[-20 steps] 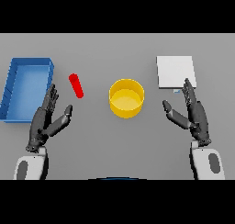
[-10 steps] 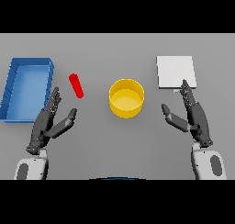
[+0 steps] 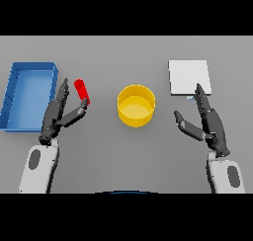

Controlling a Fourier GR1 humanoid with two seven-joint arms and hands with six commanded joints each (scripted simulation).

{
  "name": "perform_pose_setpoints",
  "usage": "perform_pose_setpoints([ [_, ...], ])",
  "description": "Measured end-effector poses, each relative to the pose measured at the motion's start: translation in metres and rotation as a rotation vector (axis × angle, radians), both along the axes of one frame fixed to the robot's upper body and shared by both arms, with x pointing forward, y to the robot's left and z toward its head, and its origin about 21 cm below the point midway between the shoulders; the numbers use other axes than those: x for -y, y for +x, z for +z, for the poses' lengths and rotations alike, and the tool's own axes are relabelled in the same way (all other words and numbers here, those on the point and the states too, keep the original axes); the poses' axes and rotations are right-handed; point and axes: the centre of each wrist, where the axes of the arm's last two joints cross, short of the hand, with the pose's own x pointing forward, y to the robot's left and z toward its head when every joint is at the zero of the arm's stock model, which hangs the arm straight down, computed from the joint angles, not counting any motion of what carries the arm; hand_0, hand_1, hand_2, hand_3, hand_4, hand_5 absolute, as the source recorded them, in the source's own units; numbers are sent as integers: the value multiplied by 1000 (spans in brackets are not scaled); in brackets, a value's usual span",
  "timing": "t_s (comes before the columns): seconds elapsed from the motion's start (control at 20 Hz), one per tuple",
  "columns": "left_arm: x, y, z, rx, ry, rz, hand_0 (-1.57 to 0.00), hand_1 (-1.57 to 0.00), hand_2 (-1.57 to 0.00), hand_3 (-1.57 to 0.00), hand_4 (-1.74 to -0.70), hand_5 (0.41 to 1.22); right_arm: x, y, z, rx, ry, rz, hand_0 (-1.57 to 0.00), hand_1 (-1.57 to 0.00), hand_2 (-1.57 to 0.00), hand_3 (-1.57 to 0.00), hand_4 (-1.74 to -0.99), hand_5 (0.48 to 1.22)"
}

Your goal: Pick up the red beaker and tilt it to pour out 1 green nut into yellow bowl. Pick up the yellow bowl and place it on the metallic measuring scale.

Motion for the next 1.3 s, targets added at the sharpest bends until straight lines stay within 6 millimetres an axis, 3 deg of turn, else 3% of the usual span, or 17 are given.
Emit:
perform_pose_setpoints([
  [0.5,17,53,-10,16,64,-17,1,1,1,1,-1245,660,3,-2,0,-10,-20,-23,1,1,1,1,-1299,639],
  [0.8,24,65,-20,40,16,-16,1,-6,-50,-30,-1347,726,3,0,-3,-20,-14,-28,1,1,1,1,-1301,647],
  [0.9,30,69,-22,33,-6,4,-338,-306,-322,-239,-1385,765,3,0,-2,-12,-11,-29,1,1,1,1,-1294,645],
  [0.95,31,70,-21,46,-16,7,-585,-556,-551,-416,-1416,786,4,-1,-1,-11,-9,-36,1,1,1,1,-1292,645],
  [1.05,39,73,-22,38,-60,21,-940,-921,-918,-832,-1425,943,3,3,0,-30,-17,-29,1,1,1,1,-1290,646],
  [1.1,39,77,-22,48,-63,32,-1066,-1051,-1049,-980,-1483,998,2,1,2,-15,-8,-29,1,1,1,1,-1291,647],
  [1.15,35,75,-24,60,-65,44,-1167,-1155,-1153,-1081,-1529,1043,1,0,0,-14,-10,-26,1,1,1,1,-1291,649],
  [1.3,41,74,-23,89,-44,29,-1364,-1358,-1357,-1176,-1621,1130,3,-1,-1,-17,-19,-36,1,1,1,1,-1290,649],
])
